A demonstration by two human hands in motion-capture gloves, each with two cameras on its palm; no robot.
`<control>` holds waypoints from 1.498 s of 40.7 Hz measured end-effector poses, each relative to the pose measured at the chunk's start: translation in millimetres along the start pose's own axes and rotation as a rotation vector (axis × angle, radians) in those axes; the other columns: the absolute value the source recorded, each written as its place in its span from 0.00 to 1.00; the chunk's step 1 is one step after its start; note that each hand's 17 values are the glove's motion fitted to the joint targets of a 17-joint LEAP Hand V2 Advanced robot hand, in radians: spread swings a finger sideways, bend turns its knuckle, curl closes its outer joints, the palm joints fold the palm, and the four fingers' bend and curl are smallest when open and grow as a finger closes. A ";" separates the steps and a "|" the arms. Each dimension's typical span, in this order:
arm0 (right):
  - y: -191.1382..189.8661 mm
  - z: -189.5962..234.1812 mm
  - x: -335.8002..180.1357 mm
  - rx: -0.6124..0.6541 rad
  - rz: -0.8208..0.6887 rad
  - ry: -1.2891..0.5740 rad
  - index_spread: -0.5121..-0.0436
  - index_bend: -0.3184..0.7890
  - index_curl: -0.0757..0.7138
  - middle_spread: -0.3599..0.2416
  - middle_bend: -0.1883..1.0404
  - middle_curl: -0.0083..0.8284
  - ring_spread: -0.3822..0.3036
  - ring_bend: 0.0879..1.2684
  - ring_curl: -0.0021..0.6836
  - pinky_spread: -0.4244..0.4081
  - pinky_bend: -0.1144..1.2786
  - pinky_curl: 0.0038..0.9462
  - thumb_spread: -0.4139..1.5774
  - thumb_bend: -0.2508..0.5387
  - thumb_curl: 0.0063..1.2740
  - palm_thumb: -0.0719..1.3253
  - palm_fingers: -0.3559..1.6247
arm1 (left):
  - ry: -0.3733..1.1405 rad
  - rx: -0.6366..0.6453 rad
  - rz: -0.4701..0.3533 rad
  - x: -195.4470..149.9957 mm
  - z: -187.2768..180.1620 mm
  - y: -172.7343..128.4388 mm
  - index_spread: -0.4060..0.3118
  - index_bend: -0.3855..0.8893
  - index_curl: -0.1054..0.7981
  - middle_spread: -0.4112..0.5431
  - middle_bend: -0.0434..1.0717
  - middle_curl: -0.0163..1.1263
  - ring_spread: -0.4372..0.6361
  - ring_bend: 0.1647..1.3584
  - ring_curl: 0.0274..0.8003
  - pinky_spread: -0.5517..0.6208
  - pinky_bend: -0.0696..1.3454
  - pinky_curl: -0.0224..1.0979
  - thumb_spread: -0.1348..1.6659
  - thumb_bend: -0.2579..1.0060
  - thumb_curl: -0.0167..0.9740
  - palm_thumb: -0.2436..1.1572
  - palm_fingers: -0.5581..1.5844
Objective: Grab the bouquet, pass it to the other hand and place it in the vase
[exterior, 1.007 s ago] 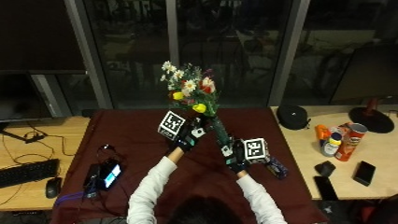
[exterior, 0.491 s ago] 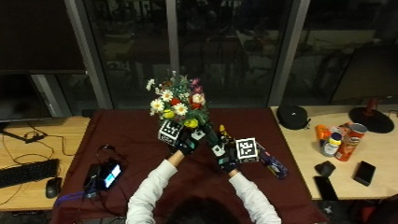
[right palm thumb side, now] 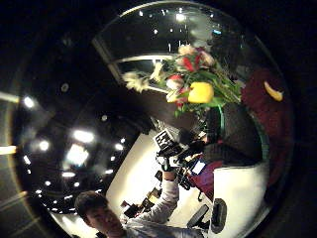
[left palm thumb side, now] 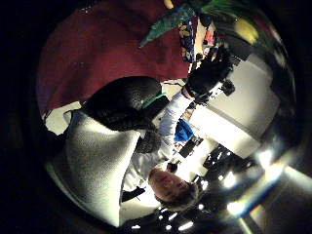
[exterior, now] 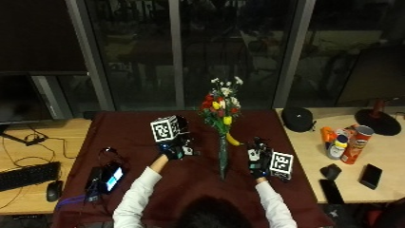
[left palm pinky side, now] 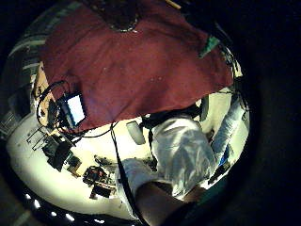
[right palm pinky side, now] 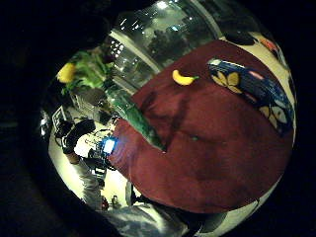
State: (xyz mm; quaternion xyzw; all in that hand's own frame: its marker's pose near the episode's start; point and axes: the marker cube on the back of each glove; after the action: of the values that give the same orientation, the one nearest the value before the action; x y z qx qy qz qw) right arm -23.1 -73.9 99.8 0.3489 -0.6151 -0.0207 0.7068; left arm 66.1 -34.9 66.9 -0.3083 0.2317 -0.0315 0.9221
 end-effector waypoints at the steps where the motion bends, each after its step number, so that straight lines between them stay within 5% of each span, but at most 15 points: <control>1: -1.6 -5.6 7.6 0.007 0.010 0.009 0.64 0.43 0.64 0.48 0.33 0.66 0.41 0.23 0.57 0.68 0.33 0.34 0.77 0.29 0.34 0.72 0.53 | 0.001 0.013 0.006 -0.5 -2.7 4.8 0.86 0.38 0.26 0.72 0.21 0.32 0.66 0.46 0.41 0.63 0.40 0.35 0.63 0.18 0.31 0.32 0.37; 11: -3.2 -22.0 47.4 -0.020 0.138 0.145 0.66 0.42 0.61 0.49 0.32 0.63 0.41 0.22 0.57 0.73 0.28 0.33 0.80 0.30 0.35 0.67 0.55 | -0.081 0.203 0.068 0.9 -23.7 39.1 0.85 0.38 0.27 0.75 0.22 0.33 0.71 0.48 0.41 0.69 0.39 0.35 0.63 0.18 0.31 0.32 0.35; 29: -38.2 51.6 21.4 -0.404 0.281 0.646 0.68 0.29 0.43 0.57 0.34 0.61 0.48 0.30 0.63 0.75 0.36 0.38 0.79 0.28 0.34 0.55 0.47 | -0.231 0.335 0.149 -0.1 -18.5 25.7 0.78 0.40 0.31 0.78 0.20 0.31 0.74 0.47 0.38 0.74 0.40 0.34 0.63 0.18 0.32 0.32 0.32; 34: -46.4 74.8 12.6 -0.517 0.314 0.714 0.67 0.31 0.37 0.58 0.35 0.60 0.50 0.33 0.63 0.75 0.40 0.40 0.79 0.28 0.34 0.53 0.45 | -0.222 0.373 0.183 -2.1 -20.1 25.2 0.68 0.42 0.33 0.71 0.21 0.31 0.71 0.45 0.36 0.74 0.39 0.33 0.63 0.18 0.32 0.32 0.33; 47: -45.6 117.3 29.3 -0.616 0.577 0.952 0.71 0.31 0.28 0.63 0.32 0.57 0.54 0.41 0.65 0.74 0.51 0.43 0.79 0.28 0.33 0.49 0.44 | -0.232 0.437 0.212 -13.4 -18.1 31.0 0.60 0.41 0.37 0.66 0.20 0.31 0.70 0.43 0.35 0.74 0.38 0.33 0.64 0.18 0.31 0.32 0.33; 54: -42.6 142.9 36.7 -0.644 0.550 0.935 0.73 0.32 0.24 0.65 0.32 0.57 0.54 0.44 0.65 0.70 0.56 0.44 0.79 0.29 0.33 0.47 0.44 | -0.221 0.441 0.222 -21.0 -16.6 37.0 0.59 0.41 0.38 0.67 0.20 0.30 0.70 0.43 0.34 0.74 0.38 0.33 0.64 0.18 0.32 0.32 0.33; 61: -35.4 152.4 65.2 -0.592 0.729 1.114 0.77 0.31 0.21 0.68 0.33 0.56 0.52 0.49 0.65 0.64 0.59 0.43 0.79 0.29 0.32 0.47 0.46 | -0.212 0.418 0.227 -30.2 -13.7 45.8 0.59 0.41 0.38 0.67 0.20 0.30 0.70 0.43 0.34 0.74 0.37 0.33 0.64 0.18 0.32 0.32 0.33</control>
State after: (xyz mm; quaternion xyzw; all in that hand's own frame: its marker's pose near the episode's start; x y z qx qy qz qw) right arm -127.9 -201.8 137.2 -0.1252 -0.2096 0.2312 0.9418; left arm 29.2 0.5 42.8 -0.0847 0.1555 0.0573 0.9825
